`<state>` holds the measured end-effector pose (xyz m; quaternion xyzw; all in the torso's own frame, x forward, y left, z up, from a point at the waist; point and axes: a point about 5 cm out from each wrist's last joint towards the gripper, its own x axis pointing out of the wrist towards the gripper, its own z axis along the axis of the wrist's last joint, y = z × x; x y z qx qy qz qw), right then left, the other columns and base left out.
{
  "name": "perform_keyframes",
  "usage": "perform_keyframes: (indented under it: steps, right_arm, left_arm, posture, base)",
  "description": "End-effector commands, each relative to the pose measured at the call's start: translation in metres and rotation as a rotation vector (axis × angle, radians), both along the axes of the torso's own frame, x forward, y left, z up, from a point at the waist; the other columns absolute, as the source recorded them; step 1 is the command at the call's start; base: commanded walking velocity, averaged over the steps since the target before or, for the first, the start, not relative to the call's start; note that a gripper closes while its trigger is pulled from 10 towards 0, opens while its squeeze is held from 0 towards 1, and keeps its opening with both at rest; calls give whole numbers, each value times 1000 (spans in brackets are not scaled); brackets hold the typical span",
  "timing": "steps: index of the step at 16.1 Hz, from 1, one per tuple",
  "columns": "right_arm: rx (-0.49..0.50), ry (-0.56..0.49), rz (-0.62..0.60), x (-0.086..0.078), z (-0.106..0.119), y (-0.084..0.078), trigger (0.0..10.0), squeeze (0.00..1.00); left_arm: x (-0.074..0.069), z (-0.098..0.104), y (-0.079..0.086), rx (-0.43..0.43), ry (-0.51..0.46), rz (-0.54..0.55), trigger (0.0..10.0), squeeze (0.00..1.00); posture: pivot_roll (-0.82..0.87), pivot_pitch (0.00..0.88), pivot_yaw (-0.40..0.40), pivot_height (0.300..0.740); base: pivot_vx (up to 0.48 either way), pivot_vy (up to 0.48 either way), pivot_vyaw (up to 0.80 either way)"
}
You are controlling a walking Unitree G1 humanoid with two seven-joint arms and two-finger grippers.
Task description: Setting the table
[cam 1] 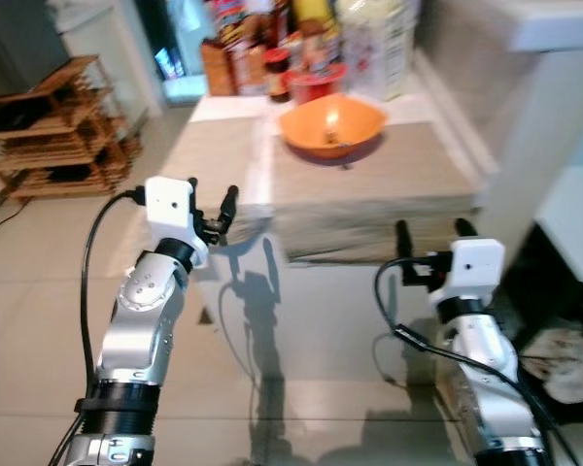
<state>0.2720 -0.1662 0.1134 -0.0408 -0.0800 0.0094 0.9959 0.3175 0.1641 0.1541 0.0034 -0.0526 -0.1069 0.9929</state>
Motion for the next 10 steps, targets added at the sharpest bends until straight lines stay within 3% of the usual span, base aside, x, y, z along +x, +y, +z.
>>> perform_keyframes:
  steps: [1, 4, 10]
  right_arm:
    - [4, 14, 33, 4, -2, 10, 10000, 0]
    - [0, 29, 54, 4, -5, 13, 10000, 0]
    - [-20, -49, 57, 3, 13, 11, 10000, 0]
  left_arm:
    - [1, -2, 6, 16, 14, 17, 10000, 0]
    - [3, -6, 6, 17, 38, 28, 10000, 0]
    - [-1, -7, 7, 20, 34, -1, 10000, 0]
  posture:
    - [-141, 0, 110, 740]
    - [-138, 0, 108, 740]
    - [-140, 0, 108, 740]
  base:
    - [0, -458, 0]
    - [0, -430, 0]
    - [0, 0, 0]
